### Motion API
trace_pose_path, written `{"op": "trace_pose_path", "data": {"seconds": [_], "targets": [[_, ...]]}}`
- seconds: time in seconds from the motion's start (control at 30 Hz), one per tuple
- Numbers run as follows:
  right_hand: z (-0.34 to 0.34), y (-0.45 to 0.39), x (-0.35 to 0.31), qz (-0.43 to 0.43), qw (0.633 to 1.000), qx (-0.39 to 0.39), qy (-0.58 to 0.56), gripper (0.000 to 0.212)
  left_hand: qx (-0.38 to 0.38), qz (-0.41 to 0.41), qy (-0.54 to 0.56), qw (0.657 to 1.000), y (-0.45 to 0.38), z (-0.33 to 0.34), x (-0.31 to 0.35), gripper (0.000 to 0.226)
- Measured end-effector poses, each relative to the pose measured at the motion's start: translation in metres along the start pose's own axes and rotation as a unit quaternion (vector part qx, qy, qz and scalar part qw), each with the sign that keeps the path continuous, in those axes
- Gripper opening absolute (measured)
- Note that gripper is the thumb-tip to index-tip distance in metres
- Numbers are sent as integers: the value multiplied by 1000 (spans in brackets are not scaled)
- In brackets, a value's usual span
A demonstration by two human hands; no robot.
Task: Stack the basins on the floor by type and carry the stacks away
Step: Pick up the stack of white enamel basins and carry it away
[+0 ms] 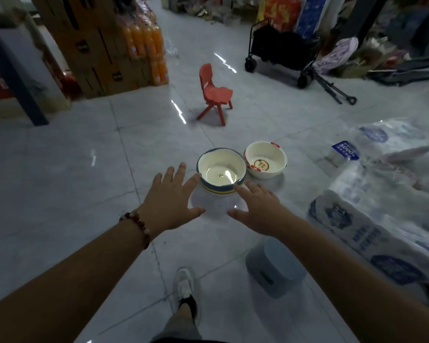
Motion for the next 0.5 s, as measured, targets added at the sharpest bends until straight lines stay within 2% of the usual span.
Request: {"op": "trace_pose_path", "data": {"seconds": [0.27,0.5], "targets": [[-38,-160,52,46,999,-14,-24,81,-61,34,-15,997,-180,8,-36,91],[-52,-253,122,73,996,-19,-44,81,-110,56,-10,992,-293,20,-23,91]]}}
Point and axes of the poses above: each hand's wrist, its own y-axis away from the middle knuckle, its own z-axis out of the palm, x = y × z, the point moved 10 cm from there along -y, towards the middle knuckle, and after that the axes turned 13 degrees about -z, right-handed, at the moved point
